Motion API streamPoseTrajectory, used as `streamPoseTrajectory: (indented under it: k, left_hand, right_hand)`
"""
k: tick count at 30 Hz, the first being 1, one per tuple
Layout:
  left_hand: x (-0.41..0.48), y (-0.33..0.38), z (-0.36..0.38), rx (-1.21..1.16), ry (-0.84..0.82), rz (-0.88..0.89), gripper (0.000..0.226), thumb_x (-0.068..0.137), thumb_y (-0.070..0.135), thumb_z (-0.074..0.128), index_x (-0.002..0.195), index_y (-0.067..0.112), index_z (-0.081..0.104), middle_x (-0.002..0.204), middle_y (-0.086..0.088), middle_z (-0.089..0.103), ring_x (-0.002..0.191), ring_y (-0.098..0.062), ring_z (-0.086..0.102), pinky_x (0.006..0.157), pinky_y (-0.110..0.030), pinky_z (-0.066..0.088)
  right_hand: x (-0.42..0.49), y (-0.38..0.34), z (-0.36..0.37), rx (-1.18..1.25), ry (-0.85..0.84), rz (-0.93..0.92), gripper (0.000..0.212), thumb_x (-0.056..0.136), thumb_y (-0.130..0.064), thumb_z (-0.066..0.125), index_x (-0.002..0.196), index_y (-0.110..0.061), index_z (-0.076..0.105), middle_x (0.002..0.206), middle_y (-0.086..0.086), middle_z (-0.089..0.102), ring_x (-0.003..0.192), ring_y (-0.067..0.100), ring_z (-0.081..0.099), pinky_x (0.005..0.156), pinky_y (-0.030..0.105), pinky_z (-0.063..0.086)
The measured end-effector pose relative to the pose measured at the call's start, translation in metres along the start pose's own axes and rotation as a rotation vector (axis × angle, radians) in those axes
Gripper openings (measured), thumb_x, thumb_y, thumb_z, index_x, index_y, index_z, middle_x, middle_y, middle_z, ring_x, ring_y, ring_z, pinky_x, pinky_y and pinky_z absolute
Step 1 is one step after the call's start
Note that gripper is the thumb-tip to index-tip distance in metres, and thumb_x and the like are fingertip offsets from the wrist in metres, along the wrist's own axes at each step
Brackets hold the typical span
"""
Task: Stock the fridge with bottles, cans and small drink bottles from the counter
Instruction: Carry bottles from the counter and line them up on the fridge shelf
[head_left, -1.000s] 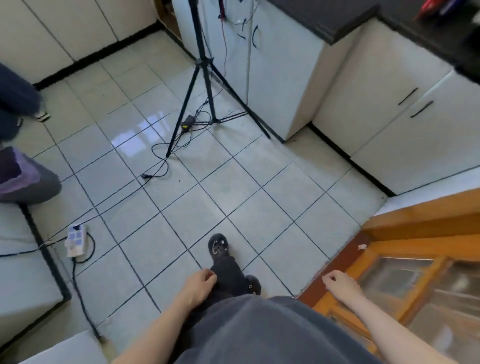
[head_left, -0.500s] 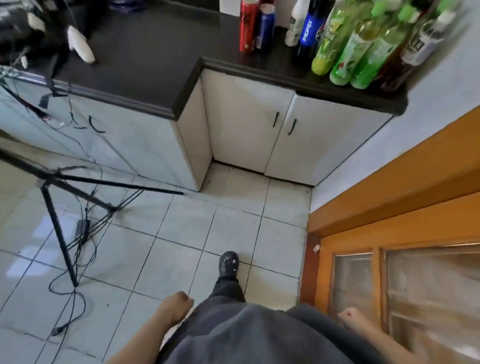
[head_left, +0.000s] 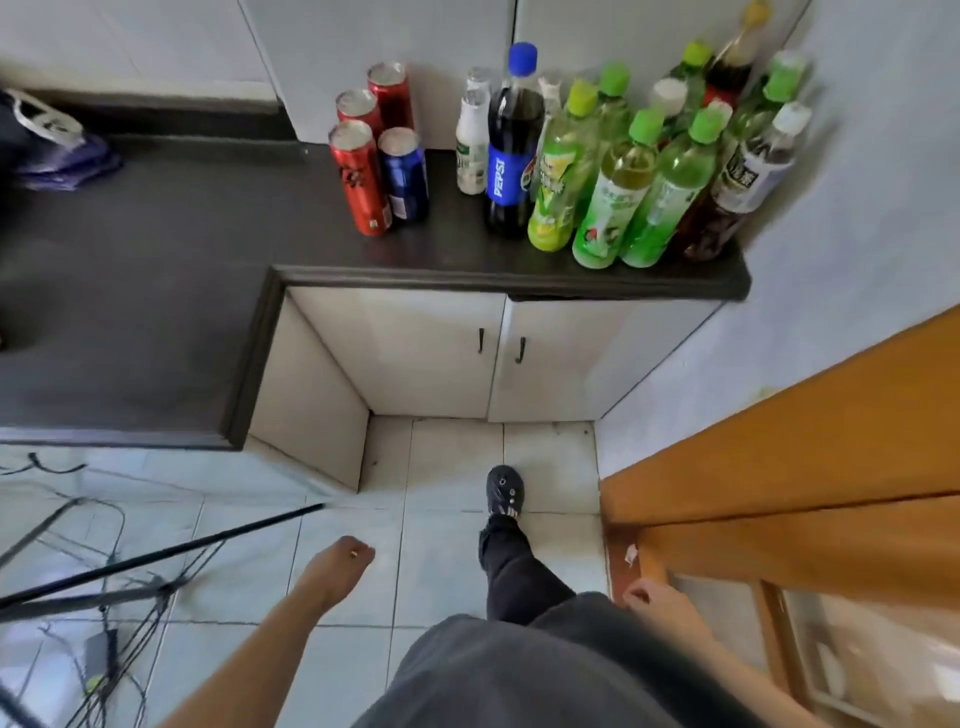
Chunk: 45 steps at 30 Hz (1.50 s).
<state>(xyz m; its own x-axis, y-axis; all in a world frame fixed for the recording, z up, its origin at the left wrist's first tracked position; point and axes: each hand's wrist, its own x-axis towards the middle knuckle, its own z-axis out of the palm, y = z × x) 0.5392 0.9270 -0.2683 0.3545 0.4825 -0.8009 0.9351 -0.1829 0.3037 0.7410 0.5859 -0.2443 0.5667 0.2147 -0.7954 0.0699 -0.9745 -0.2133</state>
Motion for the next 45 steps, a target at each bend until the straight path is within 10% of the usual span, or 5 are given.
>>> streamPoseTrajectory:
  k: [5,20,28,45]
  left_hand:
    - [0.019,0.062,-0.013,-0.283,-0.035,-0.057,0.012,0.096,0.022,0.048,0.092,0.013,0.055,0.101,-0.008,0.062,0.082,-0.02,0.057,0.052,-0.023,0.035]
    - [0.025,0.353,-0.17,-0.633,0.479,0.697,0.019,0.097,0.02,0.047,0.099,0.025,0.065,0.097,0.01,0.068,0.092,0.001,0.061,0.08,-0.01,0.044]
    - [0.032,0.43,-0.215,-0.461,0.586,1.065,0.037,0.088,0.039,0.048,0.123,0.027,0.047,0.123,0.011,0.052,0.118,-0.004,0.048,0.098,-0.02,0.038]
    - [0.077,0.45,-0.228,-0.417,0.343,1.252,0.028,0.092,0.044,0.04,0.115,0.03,0.049,0.105,0.021,0.054,0.096,-0.001,0.052,0.082,-0.009,0.039]
  right_hand:
    - [0.063,-0.066,-0.089,0.101,0.1,-0.142,0.015,0.096,-0.022,0.048,0.101,-0.018,0.062,0.097,-0.004,0.064,0.09,0.011,0.059,0.087,0.031,0.05]
    - [0.042,-0.284,-0.303,0.264,0.968,-0.977,0.021,0.088,-0.014,0.049,0.1,-0.006,0.064,0.094,0.0,0.064,0.09,0.011,0.055,0.082,0.01,0.038]
    - [0.041,-0.328,-0.346,-0.082,1.114,-0.754,0.031,0.086,-0.021,0.057,0.11,-0.002,0.06,0.103,0.011,0.062,0.095,0.03,0.056,0.082,0.039,0.046]
    - [0.071,-0.355,-0.319,0.092,1.162,-0.6,0.045,0.075,-0.026,0.078,0.111,-0.003,0.064,0.099,0.009,0.065,0.09,0.027,0.061,0.078,0.034,0.05]
